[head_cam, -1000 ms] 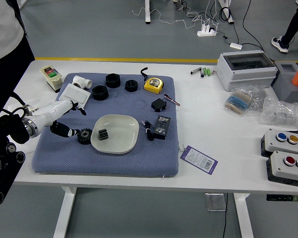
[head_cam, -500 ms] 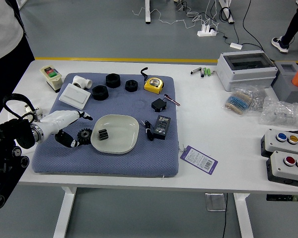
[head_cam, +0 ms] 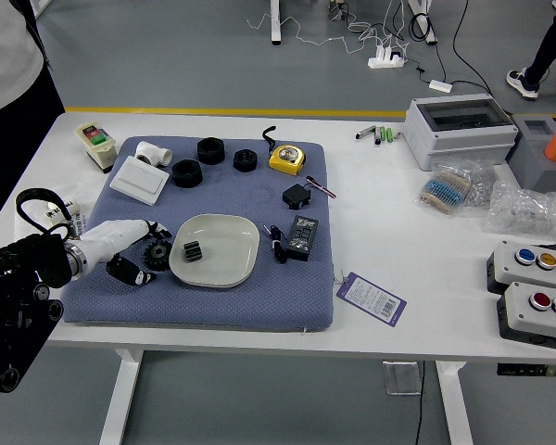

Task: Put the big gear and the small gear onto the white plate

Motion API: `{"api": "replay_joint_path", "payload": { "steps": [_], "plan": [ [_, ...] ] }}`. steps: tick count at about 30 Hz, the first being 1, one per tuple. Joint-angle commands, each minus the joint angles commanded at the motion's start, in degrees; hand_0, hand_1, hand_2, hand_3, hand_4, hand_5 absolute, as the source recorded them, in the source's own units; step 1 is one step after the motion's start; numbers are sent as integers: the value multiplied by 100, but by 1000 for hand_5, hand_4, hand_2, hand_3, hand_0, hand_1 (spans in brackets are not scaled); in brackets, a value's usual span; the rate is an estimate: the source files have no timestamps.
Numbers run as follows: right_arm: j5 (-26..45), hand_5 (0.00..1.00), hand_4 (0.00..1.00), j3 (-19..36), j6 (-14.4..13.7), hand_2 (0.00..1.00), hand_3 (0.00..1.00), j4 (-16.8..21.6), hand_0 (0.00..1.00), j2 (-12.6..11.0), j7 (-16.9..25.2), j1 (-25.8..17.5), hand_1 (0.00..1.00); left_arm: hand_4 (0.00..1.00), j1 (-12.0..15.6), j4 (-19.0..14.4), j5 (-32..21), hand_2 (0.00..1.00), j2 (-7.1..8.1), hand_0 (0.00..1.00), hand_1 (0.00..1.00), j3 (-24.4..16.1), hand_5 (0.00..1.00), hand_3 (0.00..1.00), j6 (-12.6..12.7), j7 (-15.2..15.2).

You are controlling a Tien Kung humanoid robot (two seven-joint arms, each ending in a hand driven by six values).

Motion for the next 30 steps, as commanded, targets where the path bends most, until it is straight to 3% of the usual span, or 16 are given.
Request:
{"api": "replay_joint_path", "payload": {
  "steps": [4,5,10,11,22,23,30],
  "plan": [
    [16,673,784,-34,2,736,560,0,667,5,-3,-14,685,819,7,-29,0,755,10,705,714,19,2,803,86,13],
    [16,674,784,-39,2,737,560,0,667,7,-4,-17,686,758,9,-38,0,671,12,638,642,23,2,711,112,19],
    [22,674,784,-60,5,737,560,1,667,10,-6,-26,686,758,21,-72,0,671,14,638,642,27,2,711,191,96],
    [23,675,784,-66,5,737,560,2,667,9,-6,-29,685,491,32,-90,0,537,16,520,517,27,2,630,178,123],
    [2,675,783,-30,2,736,559,6,667,1,2,-25,686,499,50,-120,0,537,-8,512,500,50,2,612,96,215],
    [2,674,784,-28,2,736,559,7,667,0,2,-24,686,586,50,-120,0,517,-10,490,483,49,2,603,99,218],
    [7,674,784,-20,-8,737,559,5,667,-1,0,-15,686,558,48,-127,0,497,-23,477,460,-61,2,582,115,242]
  ]
}}
